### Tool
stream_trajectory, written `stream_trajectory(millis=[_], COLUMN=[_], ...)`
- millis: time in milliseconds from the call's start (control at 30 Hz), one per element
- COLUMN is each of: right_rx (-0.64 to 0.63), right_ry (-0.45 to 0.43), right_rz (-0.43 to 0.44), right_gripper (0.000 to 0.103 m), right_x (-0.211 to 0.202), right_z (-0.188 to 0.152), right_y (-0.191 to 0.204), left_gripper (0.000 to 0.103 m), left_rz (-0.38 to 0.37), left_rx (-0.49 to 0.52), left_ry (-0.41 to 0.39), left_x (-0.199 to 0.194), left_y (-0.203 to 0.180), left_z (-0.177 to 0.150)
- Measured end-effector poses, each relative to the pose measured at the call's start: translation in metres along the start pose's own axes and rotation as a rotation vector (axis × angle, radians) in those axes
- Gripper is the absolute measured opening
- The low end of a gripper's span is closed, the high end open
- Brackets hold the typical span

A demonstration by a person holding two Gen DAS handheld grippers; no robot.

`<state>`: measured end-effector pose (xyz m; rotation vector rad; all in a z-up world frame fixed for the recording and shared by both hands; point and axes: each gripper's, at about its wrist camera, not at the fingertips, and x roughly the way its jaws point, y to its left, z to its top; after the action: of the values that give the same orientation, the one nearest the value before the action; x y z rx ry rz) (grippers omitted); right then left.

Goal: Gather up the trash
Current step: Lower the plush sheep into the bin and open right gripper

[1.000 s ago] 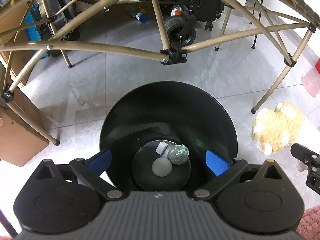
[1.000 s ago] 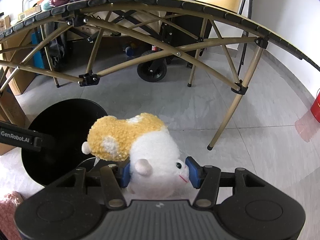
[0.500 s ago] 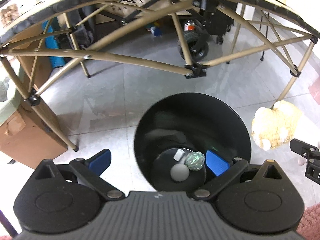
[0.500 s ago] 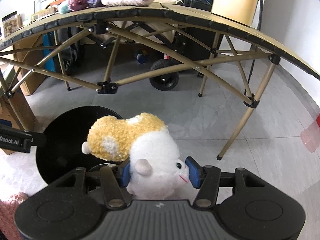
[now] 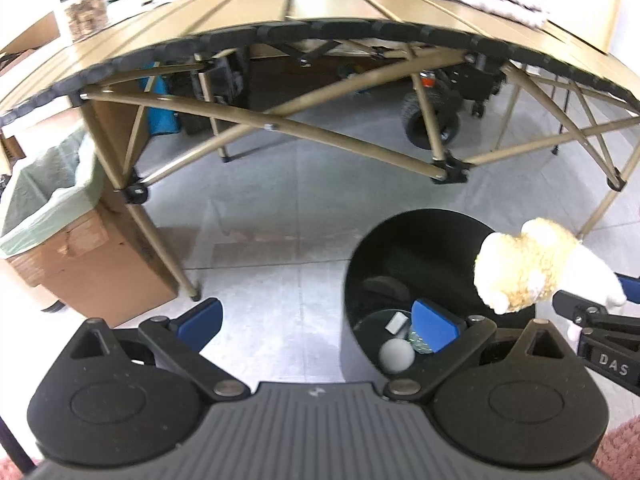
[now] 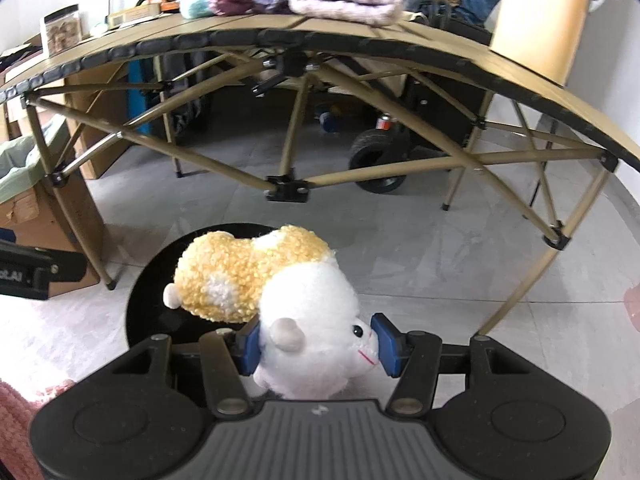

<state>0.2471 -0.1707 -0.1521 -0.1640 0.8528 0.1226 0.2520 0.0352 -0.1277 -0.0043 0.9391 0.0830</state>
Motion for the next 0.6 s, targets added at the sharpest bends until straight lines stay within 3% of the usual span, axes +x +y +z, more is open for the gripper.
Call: stream_trajectory(millis=[267, 600], right_rx=[-0.016, 0.010], right_ry=[0.076, 0.170], right_rz=[0.046, 0.032], right_gripper=[0.055, 0.055], right_x=[0.029, 0.077], right_z=[0.008, 0.007], right_y=[0.029, 0.049], left_gripper=[0.103, 0.103], left_rz=[0.052, 0.098], left_rx=[-0.035, -0.048], left_ry=[0.009, 0.039], left_x=[-0.007, 0.003], left_y=[0.026, 0.038], left_z=[-0.006, -0.014])
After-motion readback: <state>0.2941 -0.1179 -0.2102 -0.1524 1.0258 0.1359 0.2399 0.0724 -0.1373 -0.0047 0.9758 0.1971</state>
